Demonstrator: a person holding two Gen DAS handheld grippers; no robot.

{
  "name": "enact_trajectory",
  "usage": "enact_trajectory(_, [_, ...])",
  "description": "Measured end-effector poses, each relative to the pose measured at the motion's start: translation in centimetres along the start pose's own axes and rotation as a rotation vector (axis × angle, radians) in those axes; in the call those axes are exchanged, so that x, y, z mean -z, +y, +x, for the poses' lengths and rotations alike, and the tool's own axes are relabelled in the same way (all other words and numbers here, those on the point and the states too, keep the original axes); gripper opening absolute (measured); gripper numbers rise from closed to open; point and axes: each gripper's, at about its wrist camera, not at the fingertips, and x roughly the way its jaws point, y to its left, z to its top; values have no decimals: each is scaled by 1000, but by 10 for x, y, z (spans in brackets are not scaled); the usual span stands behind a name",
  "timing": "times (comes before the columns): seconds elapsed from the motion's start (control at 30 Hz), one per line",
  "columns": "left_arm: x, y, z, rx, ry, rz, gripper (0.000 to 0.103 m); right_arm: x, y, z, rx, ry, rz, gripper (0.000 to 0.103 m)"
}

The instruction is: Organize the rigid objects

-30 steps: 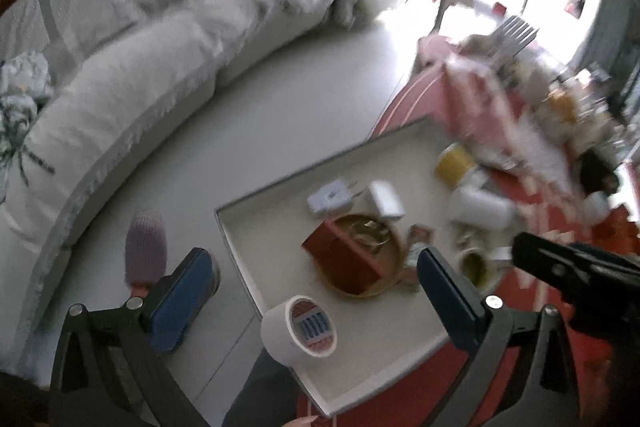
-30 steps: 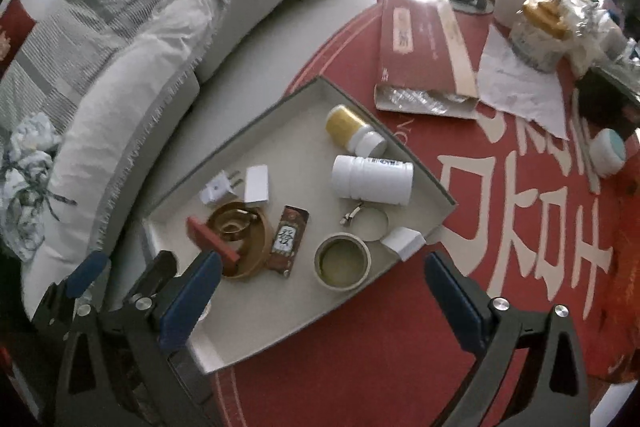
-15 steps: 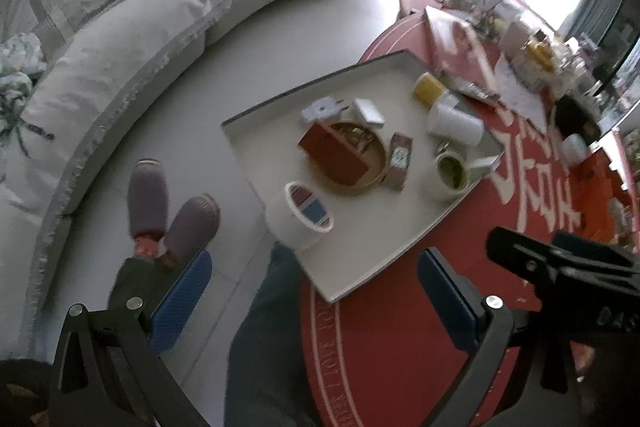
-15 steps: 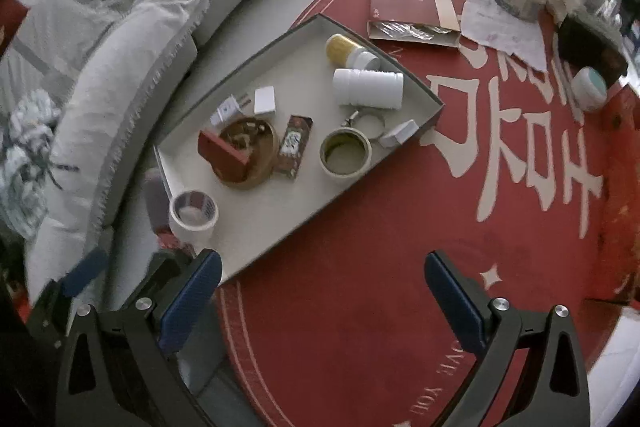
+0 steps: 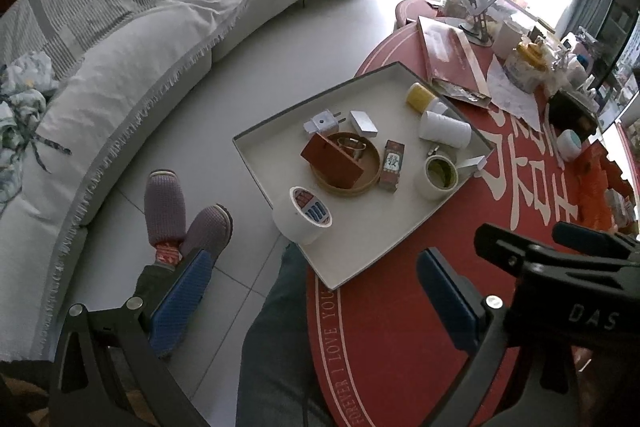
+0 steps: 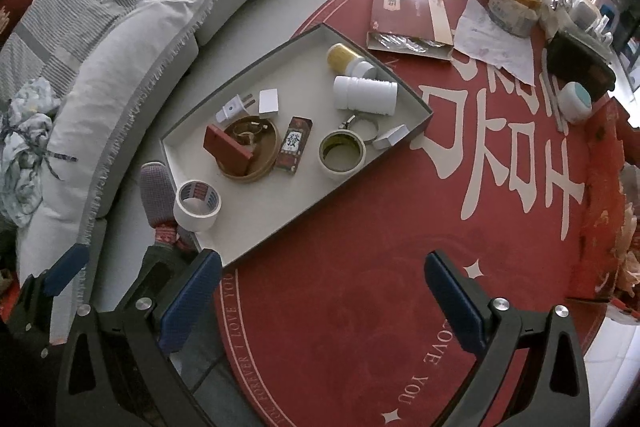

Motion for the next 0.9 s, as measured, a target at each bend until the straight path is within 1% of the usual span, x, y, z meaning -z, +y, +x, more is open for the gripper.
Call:
enact_trajectory(0.17, [1, -2, -7, -1, -11, 9, 103, 0, 0, -5, -4, -3, 20, 102])
enact_trajectory(0.4, [2, -3, -12, 4, -19, 17, 103, -2, 3, -12, 5, -13, 18, 102])
enact_trajectory(0.63, [3, -1, -12, -9, -15, 9, 103, -7, 12, -15, 11, -23, -4, 102])
enact_trajectory(0.8, [-2, 2, -6, -10, 20, 0, 103, -12, 21, -12, 31, -16, -37, 102])
enact_trajectory(0.9, [-7, 2, 2, -50, 59, 6, 103, -16, 22, -11, 30, -16, -38, 102])
